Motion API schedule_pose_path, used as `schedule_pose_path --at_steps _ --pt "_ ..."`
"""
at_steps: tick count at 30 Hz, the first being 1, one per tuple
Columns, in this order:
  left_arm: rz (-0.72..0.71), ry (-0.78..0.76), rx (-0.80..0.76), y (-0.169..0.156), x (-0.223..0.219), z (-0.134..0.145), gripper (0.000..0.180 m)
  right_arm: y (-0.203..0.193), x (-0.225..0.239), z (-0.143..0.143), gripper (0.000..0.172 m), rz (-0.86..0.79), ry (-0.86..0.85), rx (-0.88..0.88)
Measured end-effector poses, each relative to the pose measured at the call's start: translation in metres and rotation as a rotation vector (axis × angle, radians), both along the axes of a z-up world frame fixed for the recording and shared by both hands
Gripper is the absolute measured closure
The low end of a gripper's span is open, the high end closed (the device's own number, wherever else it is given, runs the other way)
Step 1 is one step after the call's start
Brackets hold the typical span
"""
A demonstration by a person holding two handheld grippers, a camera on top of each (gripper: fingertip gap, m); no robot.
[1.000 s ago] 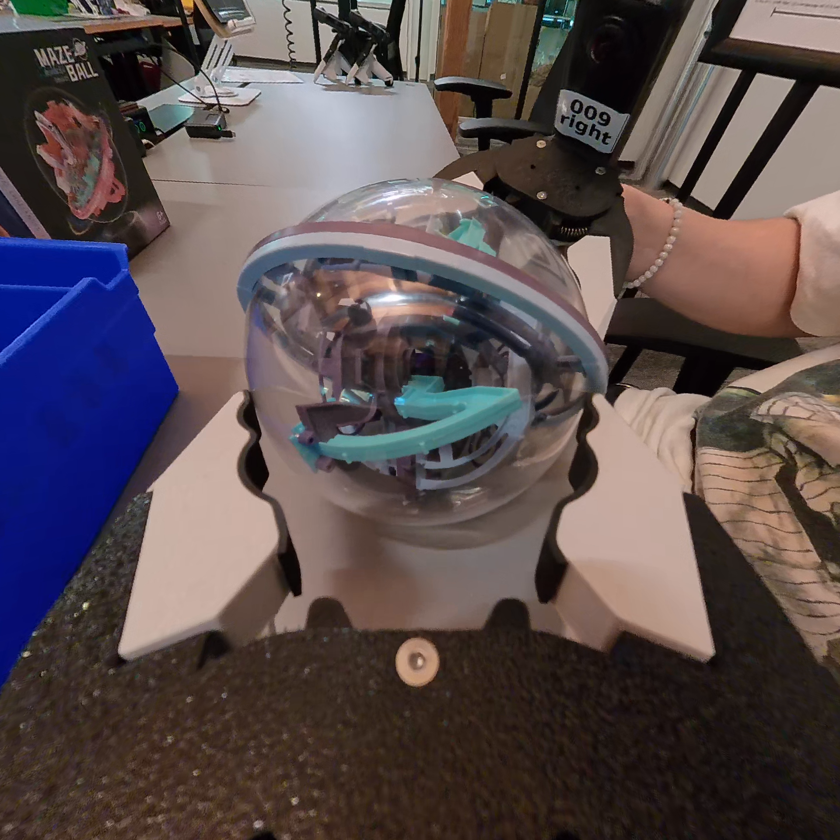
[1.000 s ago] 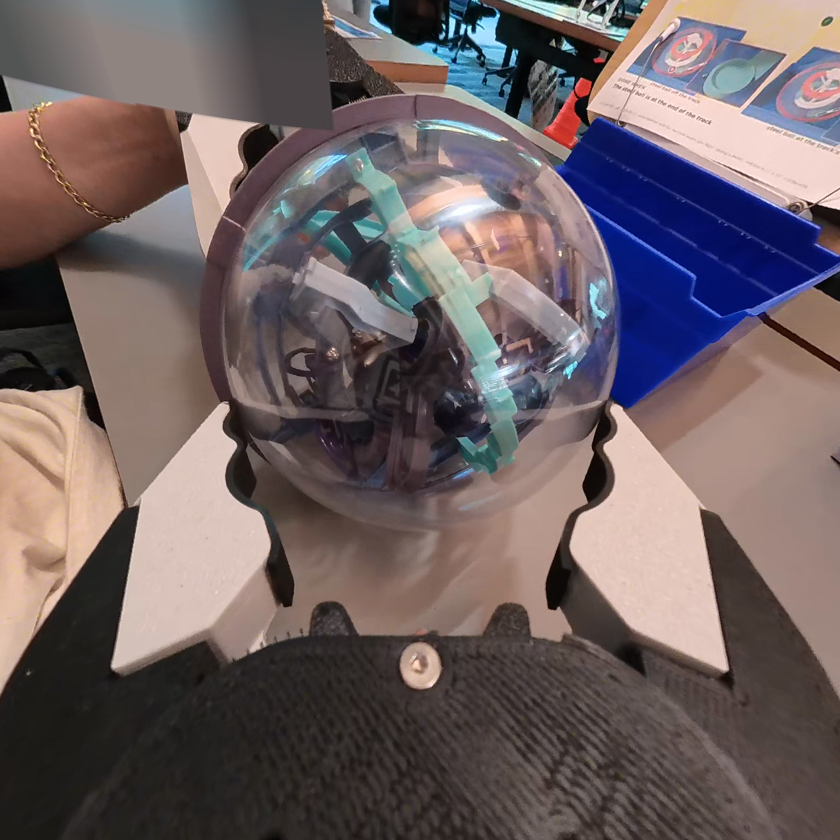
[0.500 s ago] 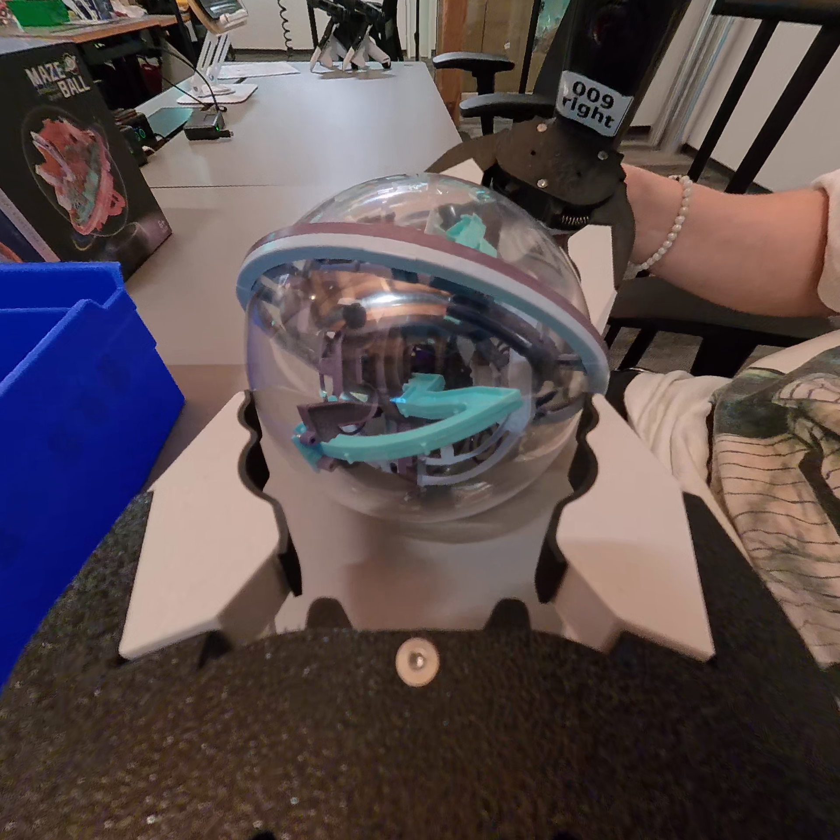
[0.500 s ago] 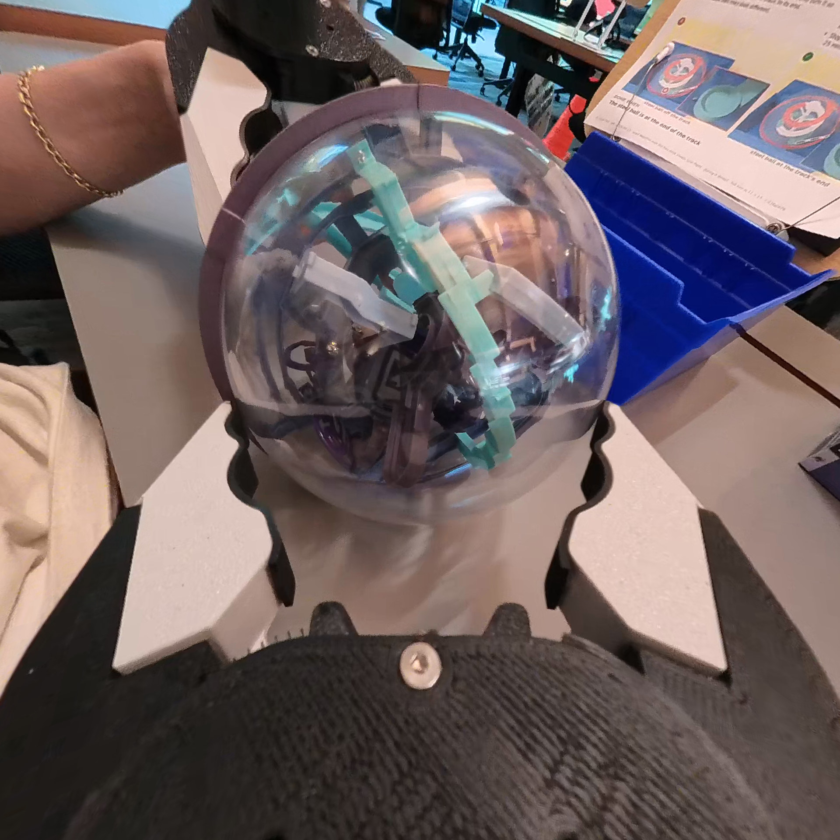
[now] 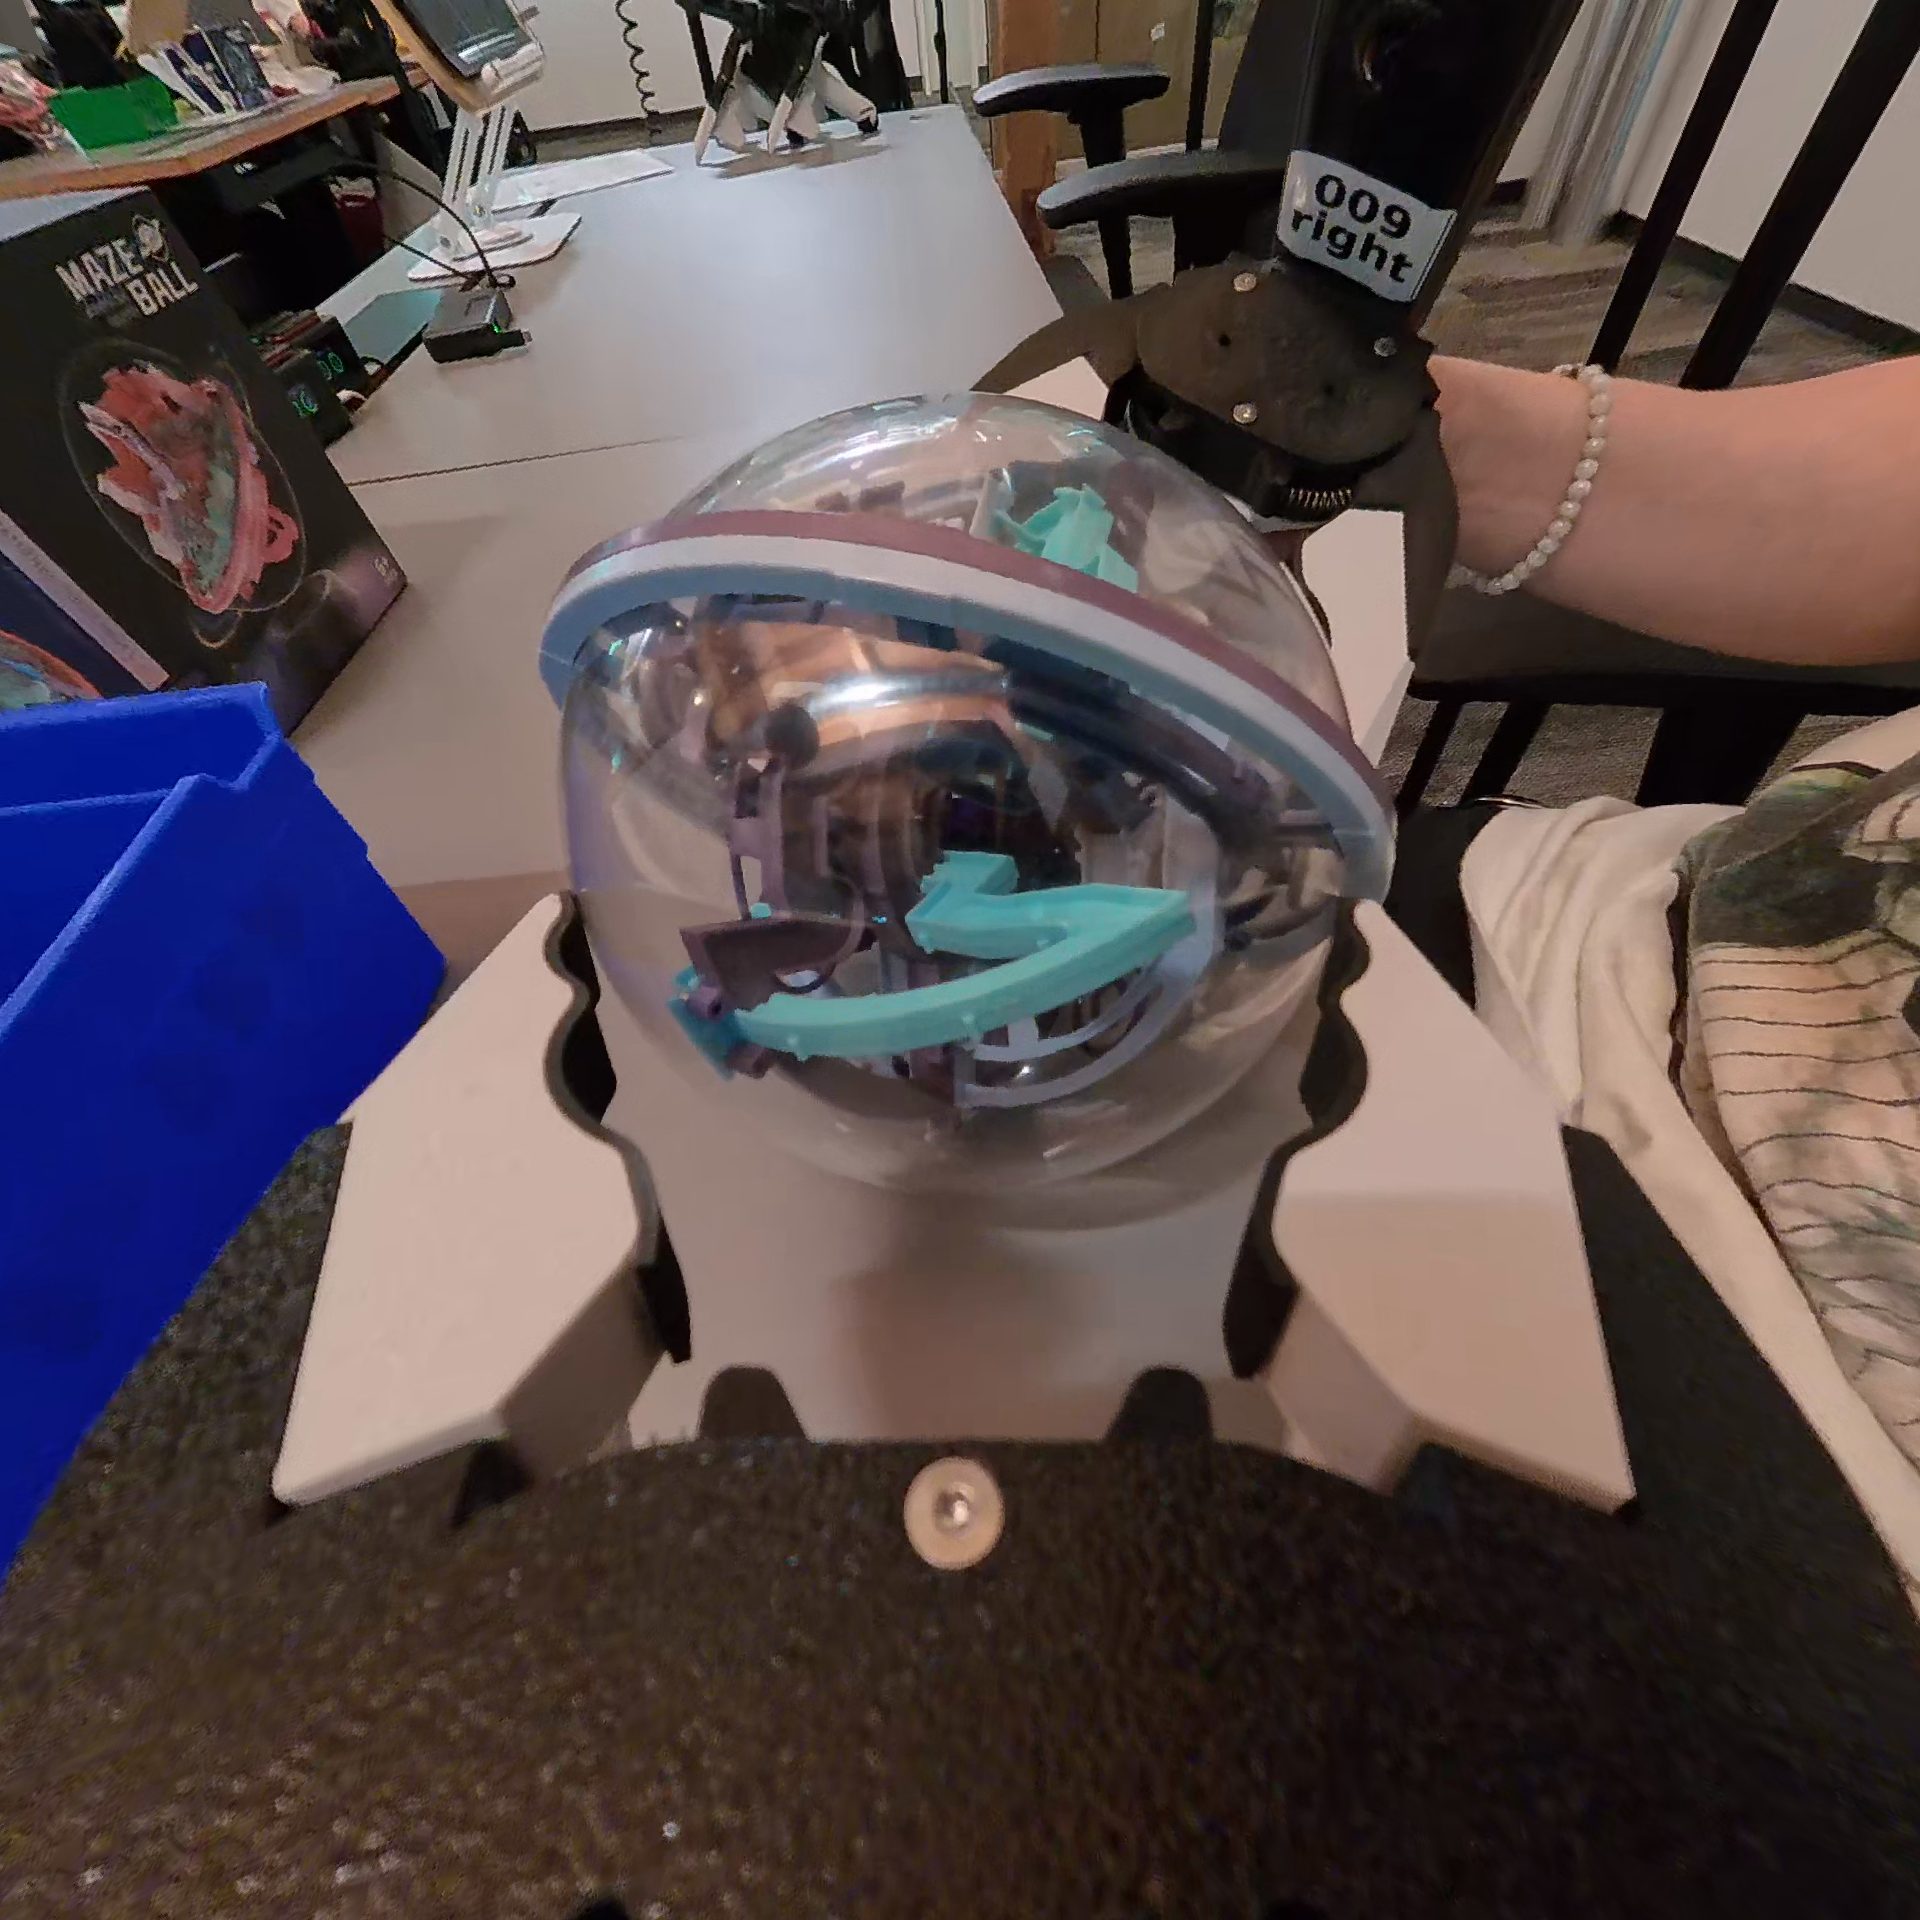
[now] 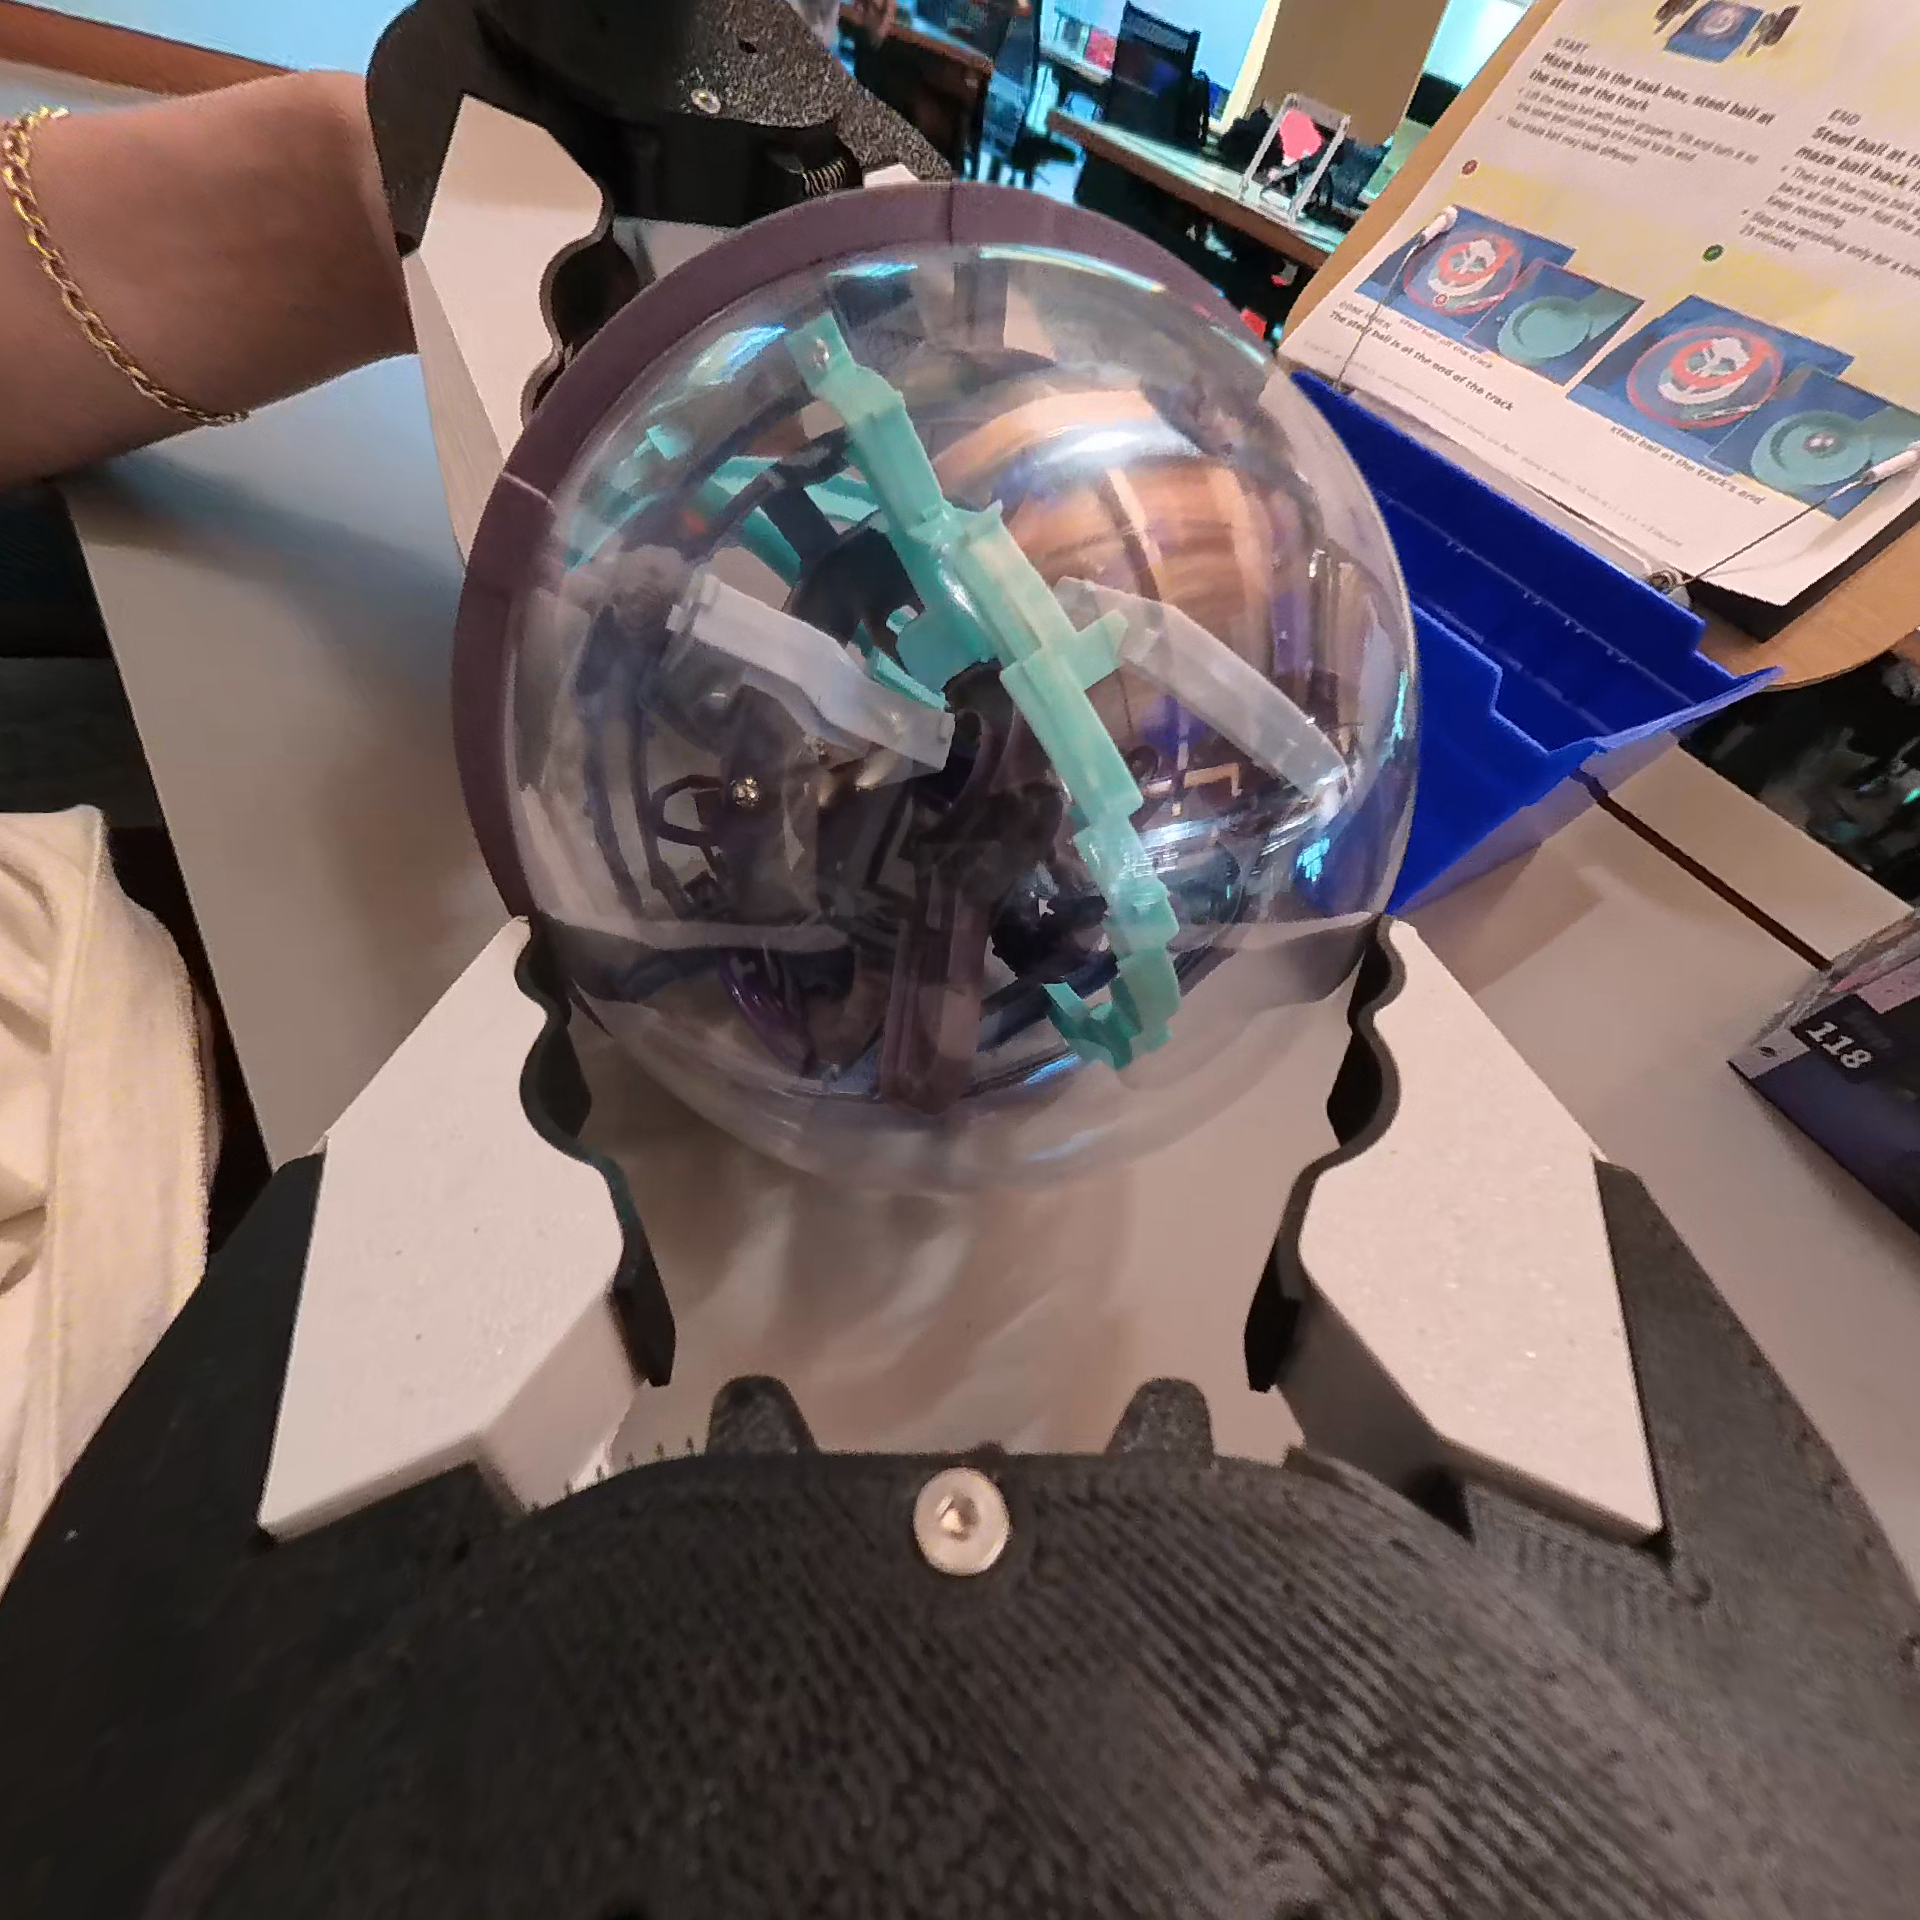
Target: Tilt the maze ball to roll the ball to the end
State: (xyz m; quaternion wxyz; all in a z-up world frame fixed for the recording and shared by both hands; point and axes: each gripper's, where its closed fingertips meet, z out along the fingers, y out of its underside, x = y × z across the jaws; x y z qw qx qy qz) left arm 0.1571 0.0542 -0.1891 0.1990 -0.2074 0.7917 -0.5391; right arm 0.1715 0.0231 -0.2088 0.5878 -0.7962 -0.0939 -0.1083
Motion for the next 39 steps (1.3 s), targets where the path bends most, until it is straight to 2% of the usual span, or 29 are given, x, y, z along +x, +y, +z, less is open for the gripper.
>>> schedule_pose_path --at_steps 6,13,15,19,23,26,32,39 --pt "0.004 -0.012 0.013 -0.002 0.0 0.001 0.047 -0.001 -0.001 0.002 0.028 0.019 -0.004 0.074" --pt "0.011 -0.015 0.005 -0.002 -0.001 0.004 0.05 -0.003 0.001 -0.001 0.028 0.04 -0.002 0.059" --pt "0.014 -0.013 -0.006 -0.003 0.0 0.006 0.05 -0.004 0.003 -0.006 0.028 0.031 0.018 0.017" --pt "0.018 -0.026 -0.006 -0.005 0.0 0.007 0.05 -0.01 0.014 -0.025 0.03 -0.025 -0.127 -0.152" --pt "0.023 -0.018 0.003 -0.005 -0.001 0.007 0.05 -0.012 0.017 -0.027 0.032 -0.038 -0.156 -0.228" --pt "0.017 -0.026 0.017 -0.005 -0.002 0.006 0.05 -0.015 0.014 -0.022 0.033 -0.023 -0.166 -0.236" --pt "0.007 -0.028 0.034 -0.01 -0.004 0.004 0.051 -0.017 -0.003 0.014 0.033 0.027 -0.149 -0.149" --pt "0.012 -0.011 0.026 -0.012 -0.004 0.003 0.052 -0.017 -0.005 0.016 0.034 0.037 -0.148 -0.155"
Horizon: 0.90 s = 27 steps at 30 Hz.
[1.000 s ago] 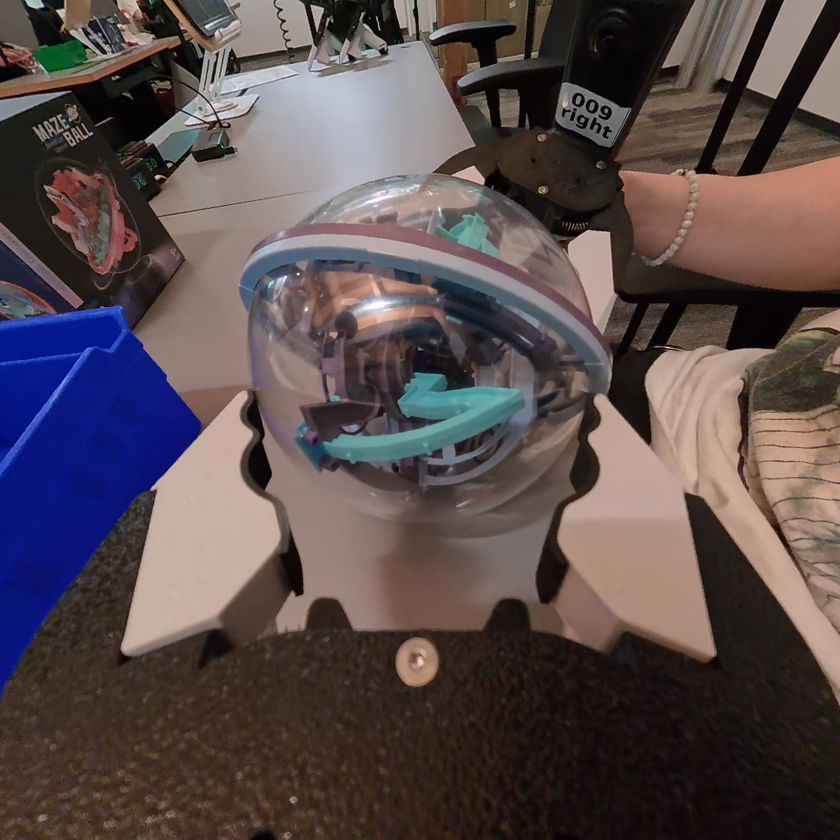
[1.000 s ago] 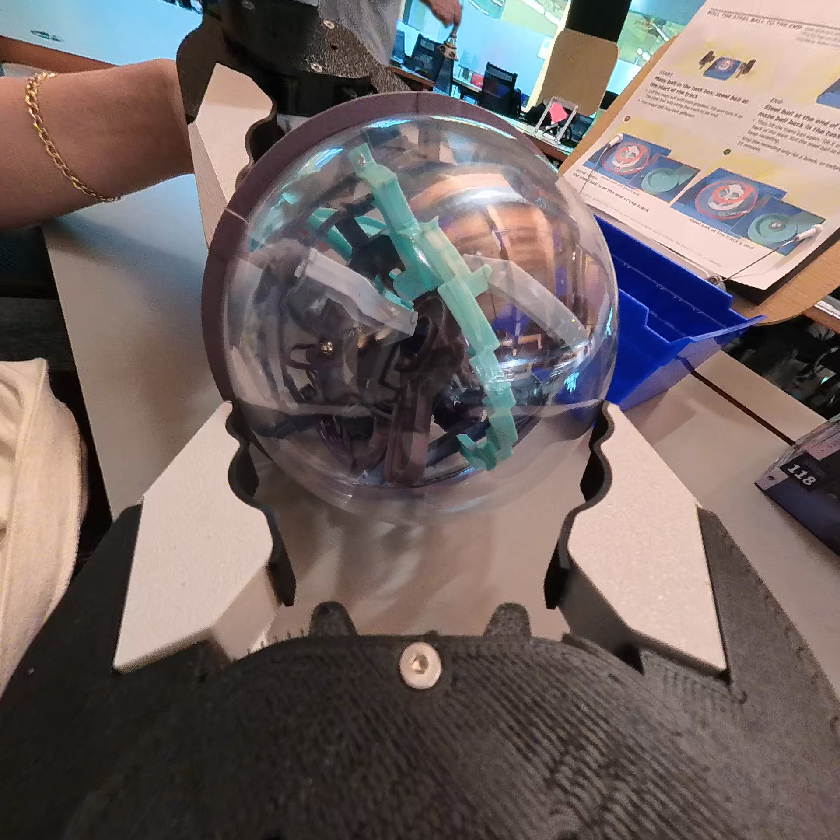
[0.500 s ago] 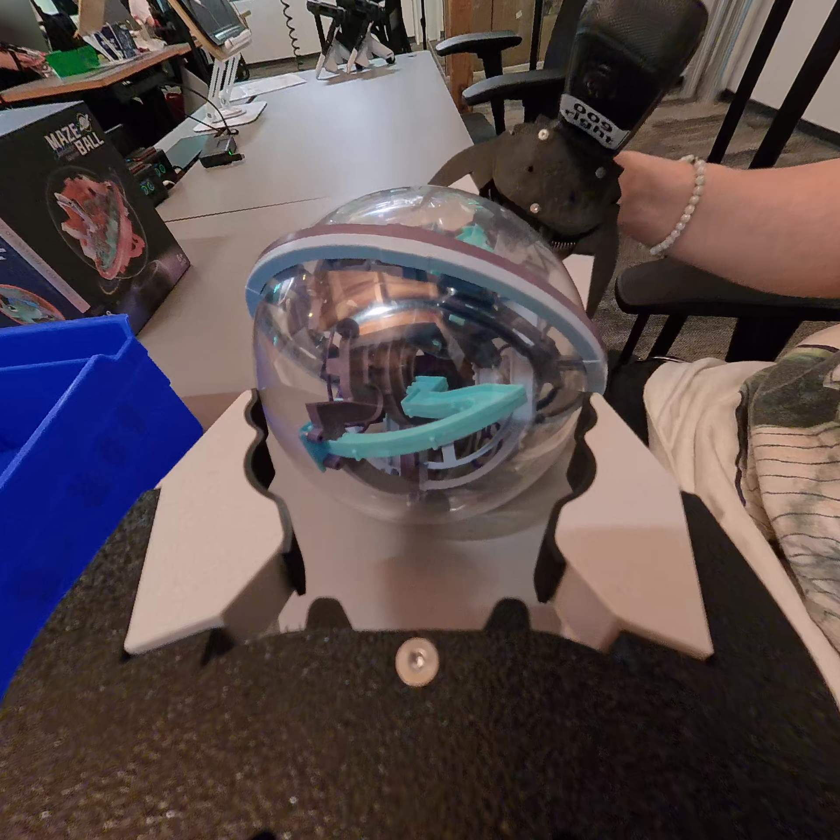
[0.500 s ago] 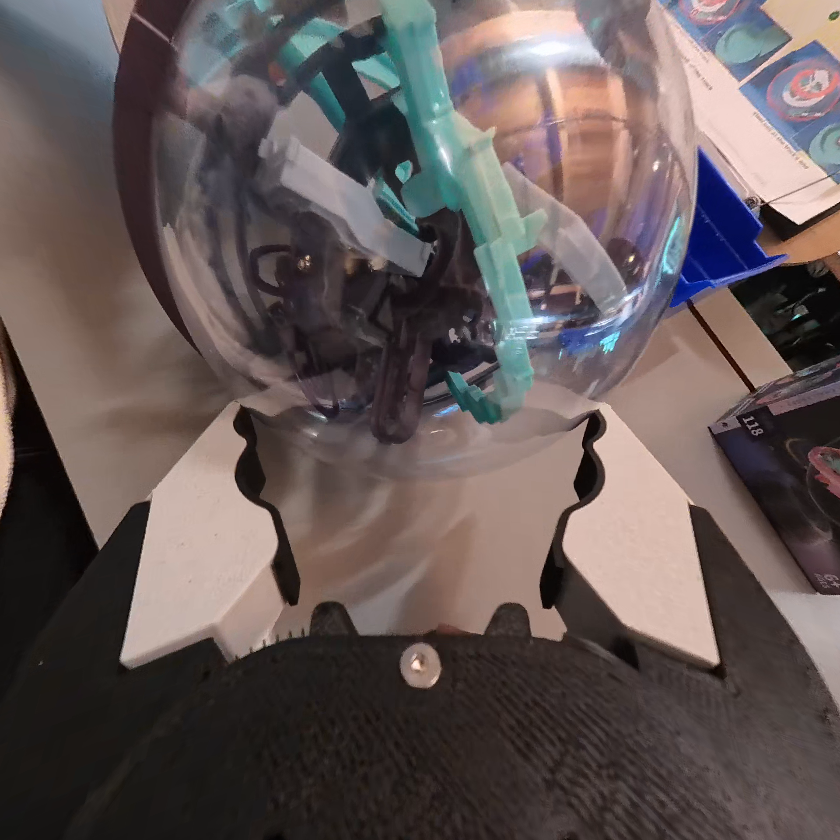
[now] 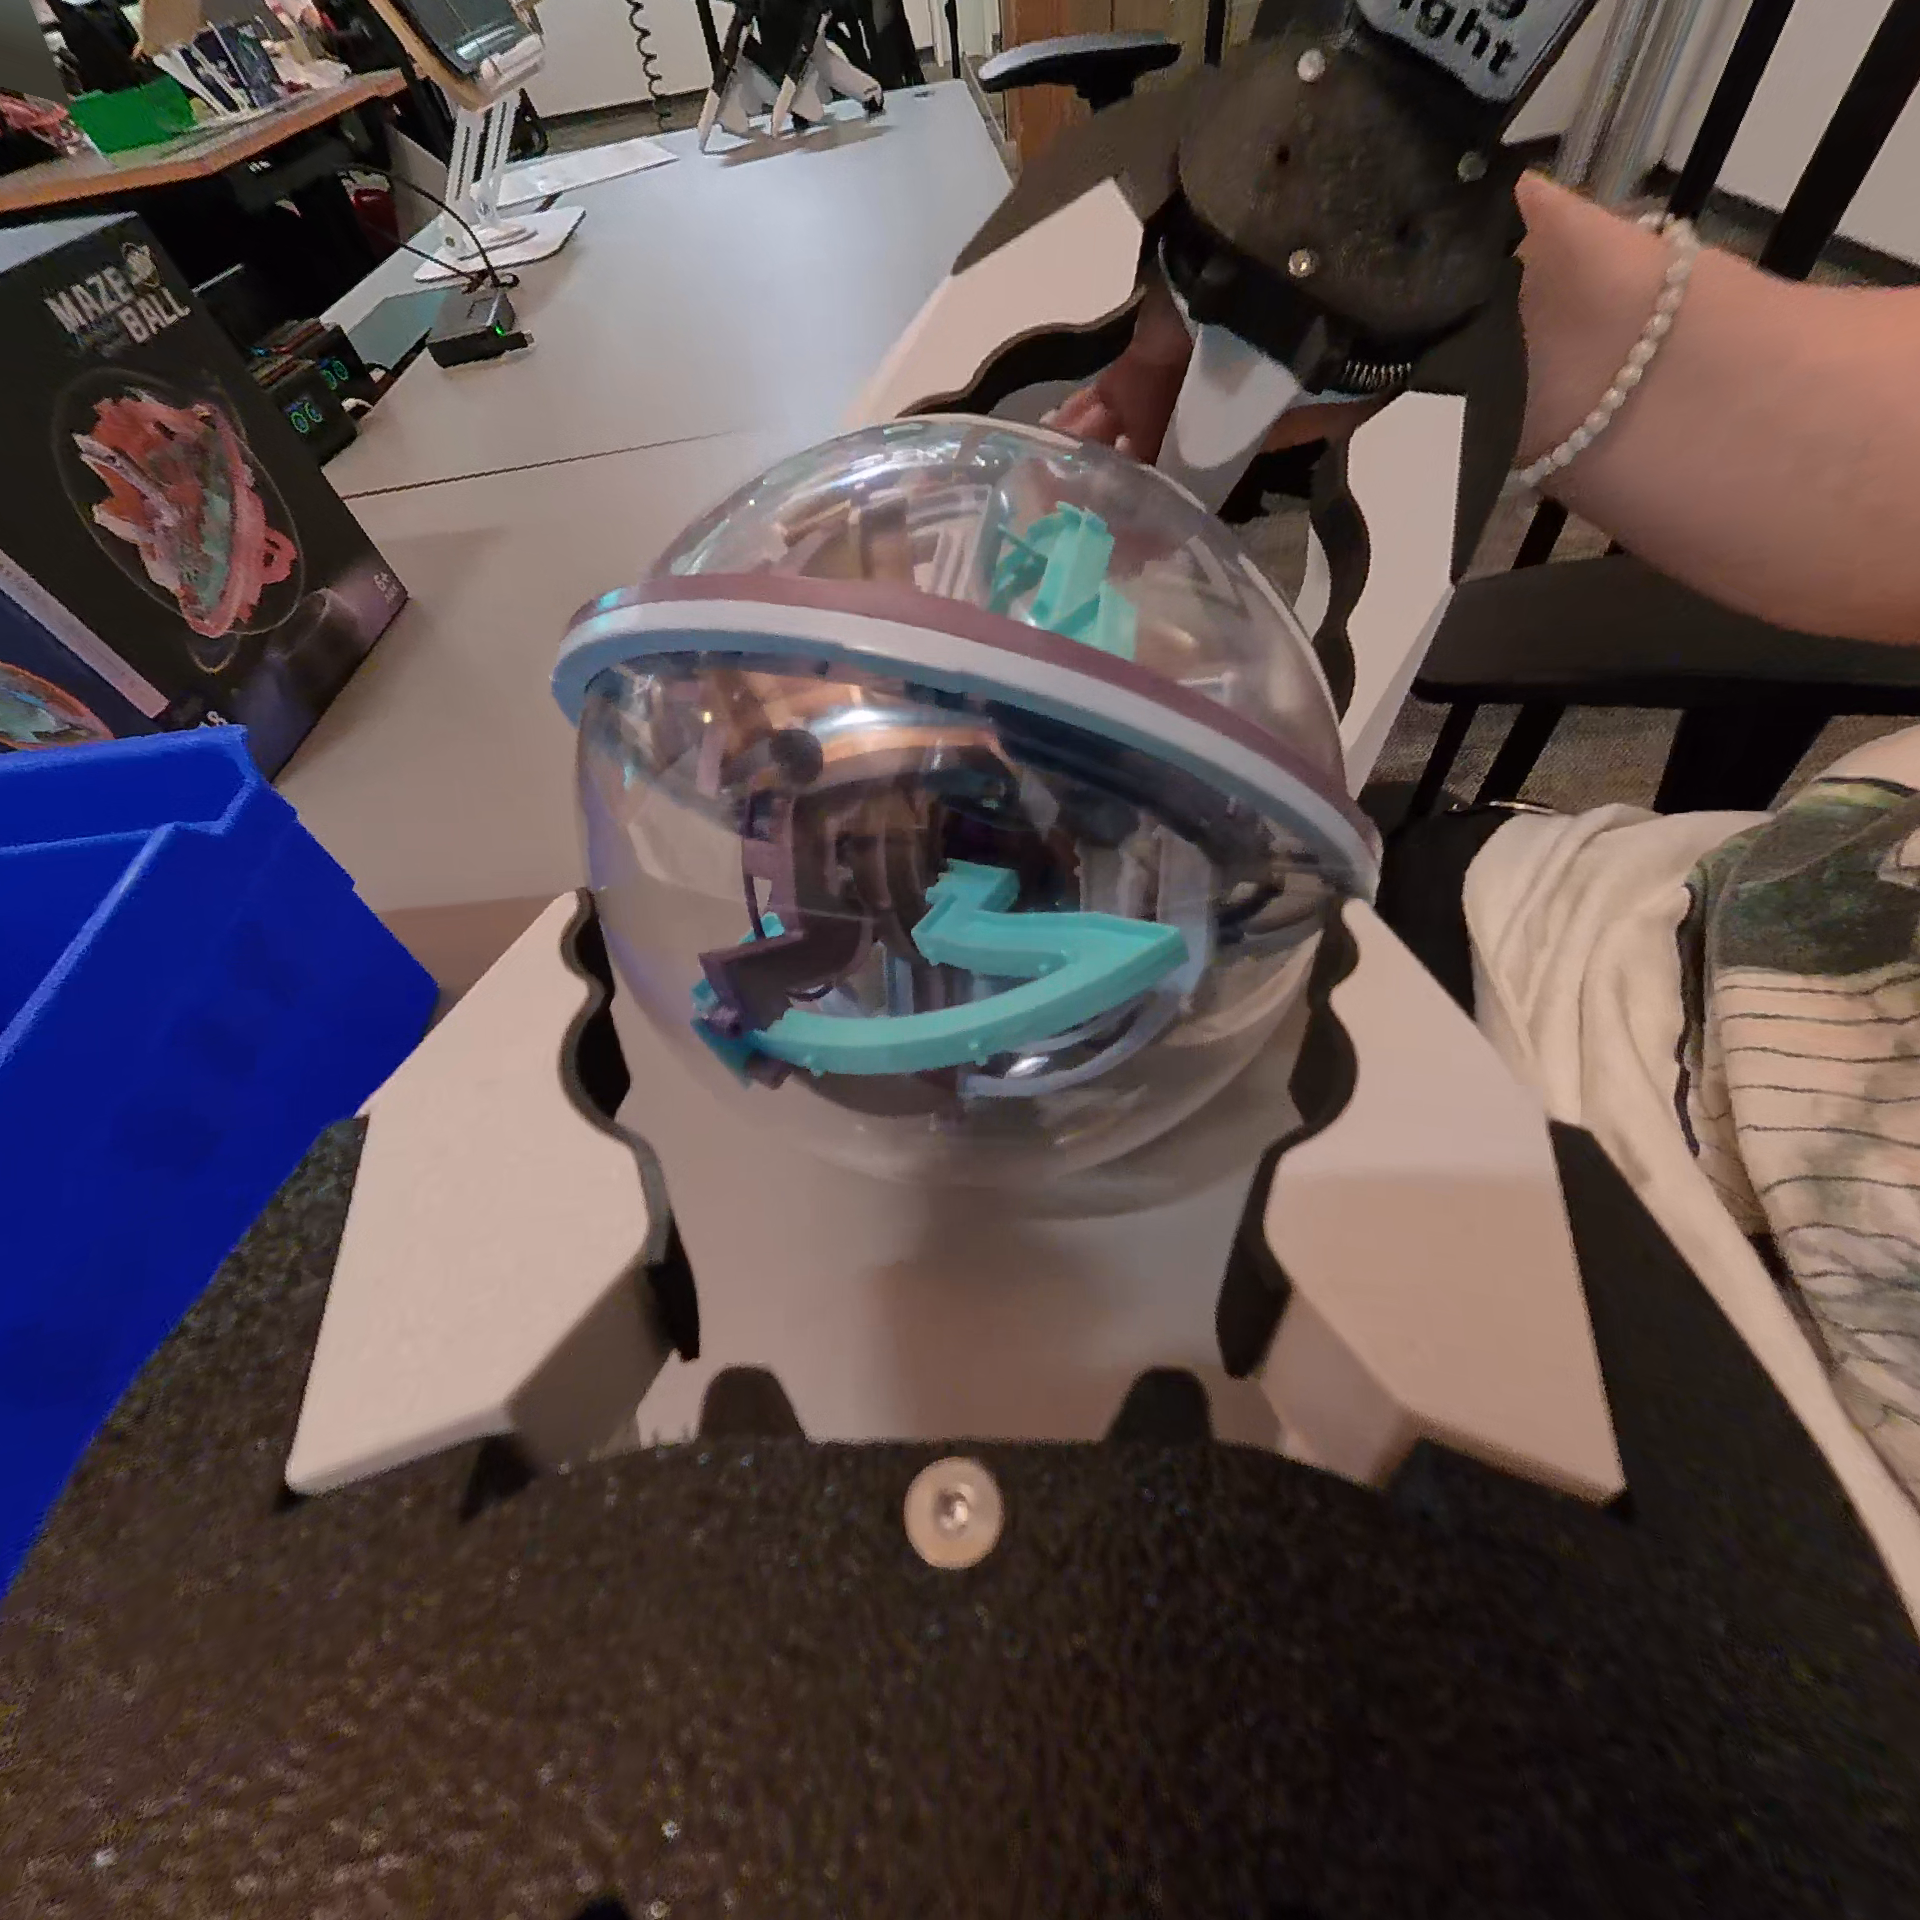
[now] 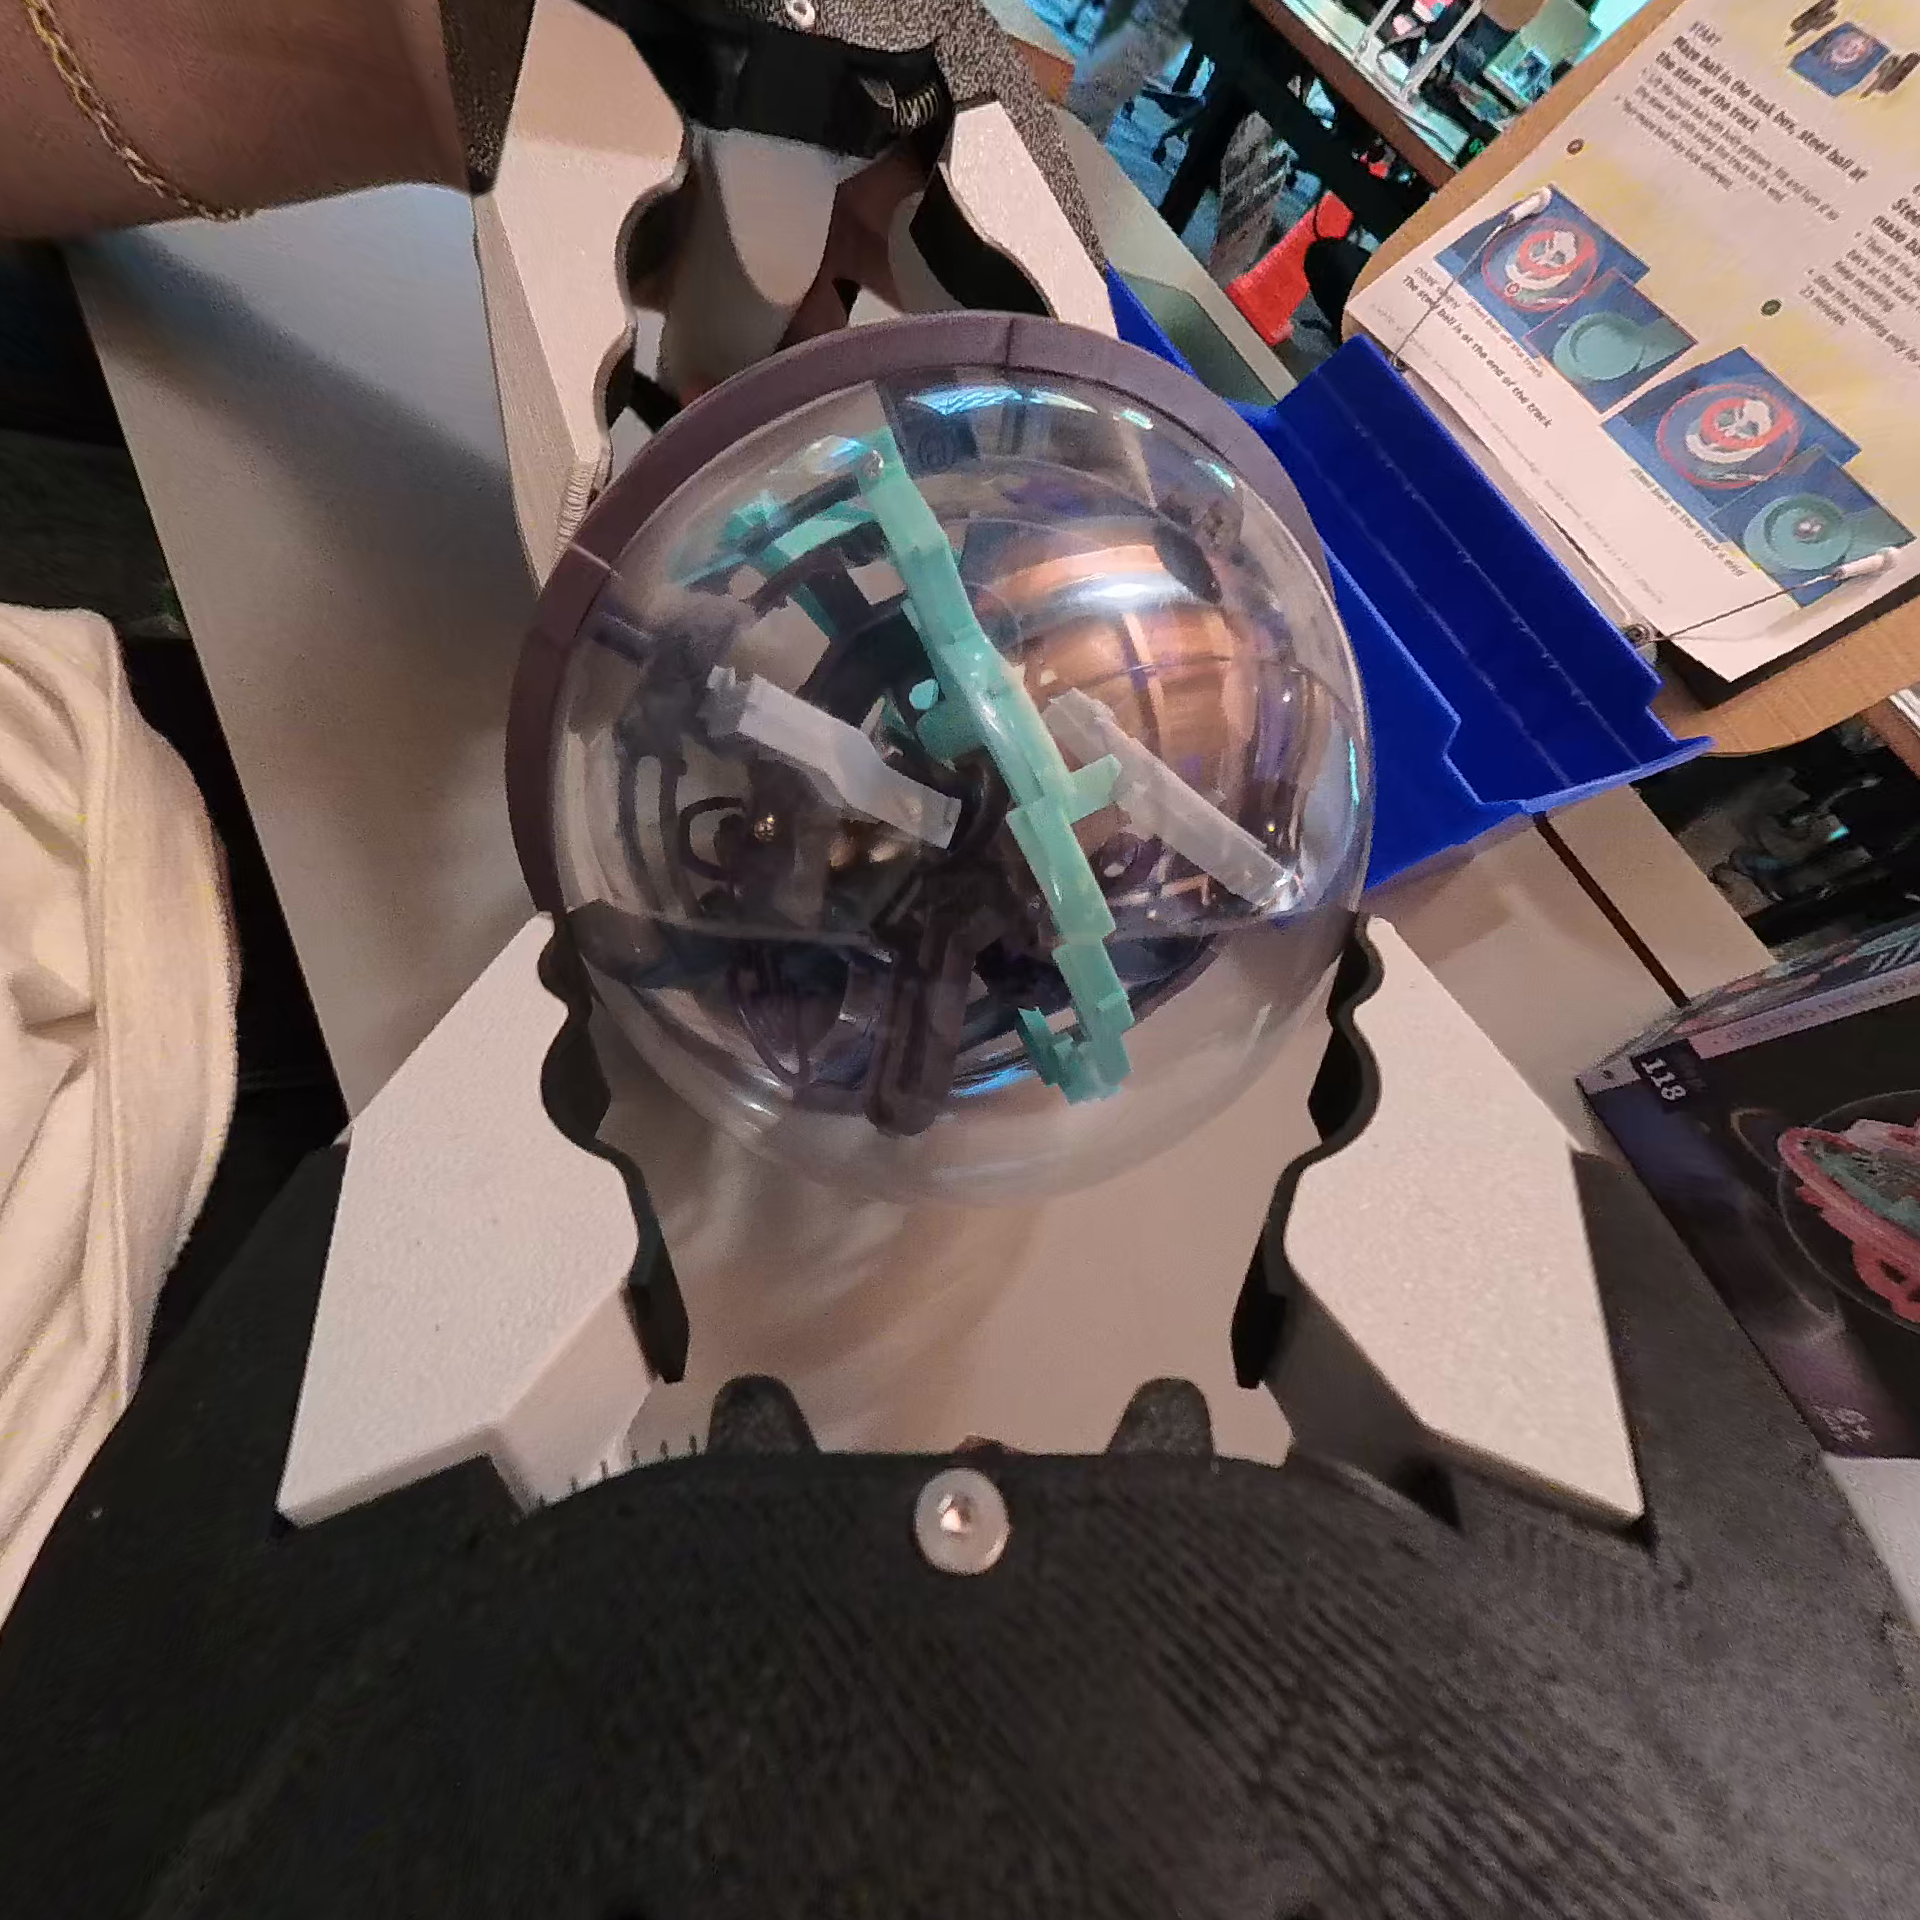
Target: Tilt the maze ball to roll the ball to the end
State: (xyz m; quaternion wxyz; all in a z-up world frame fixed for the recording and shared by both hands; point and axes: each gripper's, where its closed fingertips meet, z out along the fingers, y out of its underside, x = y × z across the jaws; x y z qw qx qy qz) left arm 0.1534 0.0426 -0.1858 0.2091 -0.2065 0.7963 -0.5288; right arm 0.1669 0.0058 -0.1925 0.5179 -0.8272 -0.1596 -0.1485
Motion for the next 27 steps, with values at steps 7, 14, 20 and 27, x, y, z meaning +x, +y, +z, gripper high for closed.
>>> schedule_pose_path --at_steps 7,14,20,27 --pt "0.016 -0.015 -0.051 0.001 0.004 0.006 0.054 0.002 0.005 0.002 0.034 0.043 0.078 0.032" --pt "0.004 -0.075 -0.058 -0.002 0.003 0.011 0.056 0.0 0.005 0.002 0.034 0.043 0.084 0.08" --pt "-0.011 -0.049 -0.026 -0.007 0.002 0.008 0.056 -0.006 0.003 0.003 0.034 0.027 0.081 0.092" --pt "-0.033 -0.061 -0.021 -0.013 0.004 0.012 0.056 -0.011 0.005 0.003 0.035 0.012 0.093 0.15"
